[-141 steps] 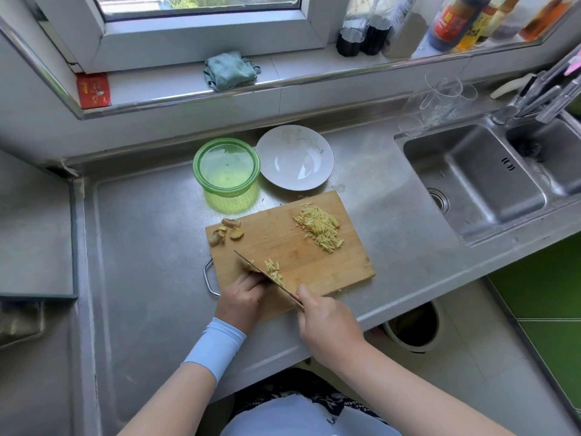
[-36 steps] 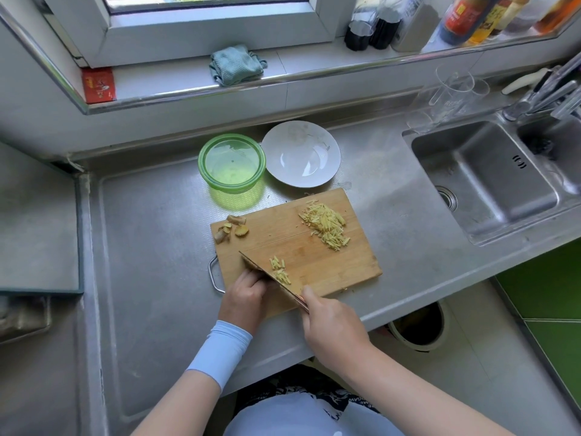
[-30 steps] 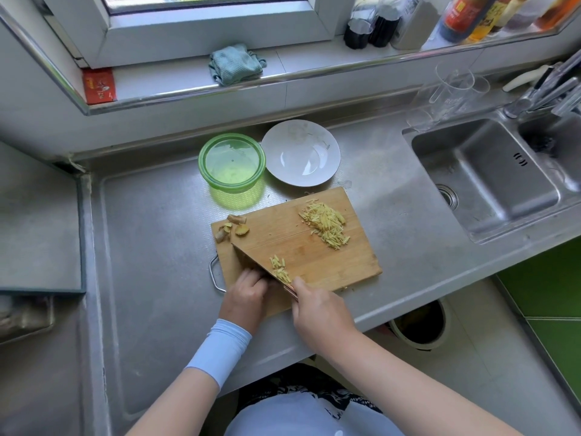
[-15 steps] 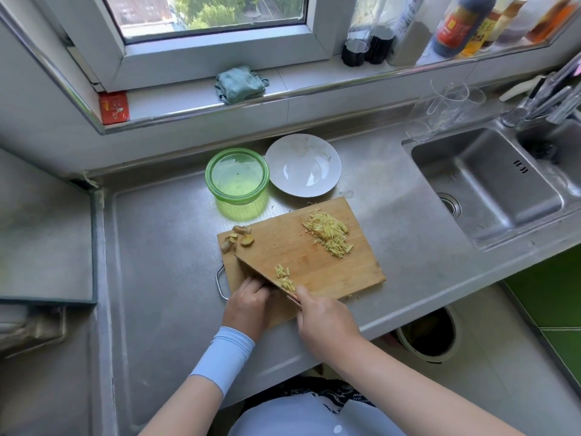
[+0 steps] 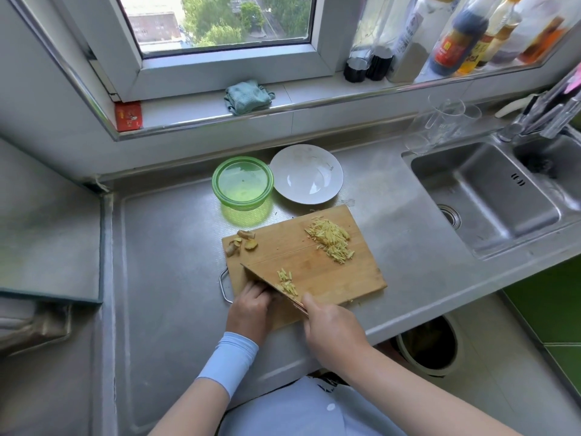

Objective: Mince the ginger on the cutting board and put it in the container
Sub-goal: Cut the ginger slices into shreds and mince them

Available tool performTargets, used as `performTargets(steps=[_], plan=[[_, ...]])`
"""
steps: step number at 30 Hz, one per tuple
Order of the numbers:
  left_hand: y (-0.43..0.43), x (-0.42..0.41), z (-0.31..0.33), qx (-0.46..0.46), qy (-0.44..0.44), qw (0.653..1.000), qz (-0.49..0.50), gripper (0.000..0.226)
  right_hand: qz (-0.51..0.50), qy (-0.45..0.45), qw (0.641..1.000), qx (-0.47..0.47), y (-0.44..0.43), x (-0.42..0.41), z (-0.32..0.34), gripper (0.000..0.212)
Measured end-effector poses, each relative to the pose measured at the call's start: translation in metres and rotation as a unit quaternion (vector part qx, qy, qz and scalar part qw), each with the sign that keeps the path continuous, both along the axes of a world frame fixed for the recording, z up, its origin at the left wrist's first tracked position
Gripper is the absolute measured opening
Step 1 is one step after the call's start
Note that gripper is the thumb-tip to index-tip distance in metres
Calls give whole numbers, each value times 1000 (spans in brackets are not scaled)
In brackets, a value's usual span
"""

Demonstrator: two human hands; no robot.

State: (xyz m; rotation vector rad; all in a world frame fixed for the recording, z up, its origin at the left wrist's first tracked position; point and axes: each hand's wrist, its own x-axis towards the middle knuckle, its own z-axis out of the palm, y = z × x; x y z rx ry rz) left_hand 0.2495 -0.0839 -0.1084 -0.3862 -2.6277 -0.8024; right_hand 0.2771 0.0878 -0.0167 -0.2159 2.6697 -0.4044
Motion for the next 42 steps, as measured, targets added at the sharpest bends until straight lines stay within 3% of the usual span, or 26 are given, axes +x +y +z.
performTargets(steps=[8, 13, 20, 23, 42], plan=[[0, 2, 0, -4, 9, 1000, 5, 24, 13, 8, 1000, -10, -14, -10, 0, 11], [0, 3, 0, 8, 10, 1000, 9, 6, 2, 17, 1000, 14, -5, 4, -2, 19], [1, 4, -7, 20, -6, 1000, 9, 7, 11, 24, 1000, -3, -17, -6, -2, 21], [1, 5, -9, 29, -6, 999, 18, 18, 11, 21, 1000, 1, -7, 5, 3, 17], [5, 12, -16, 26, 22, 998, 52, 21, 8, 10, 1000, 23, -22, -5, -4, 20]])
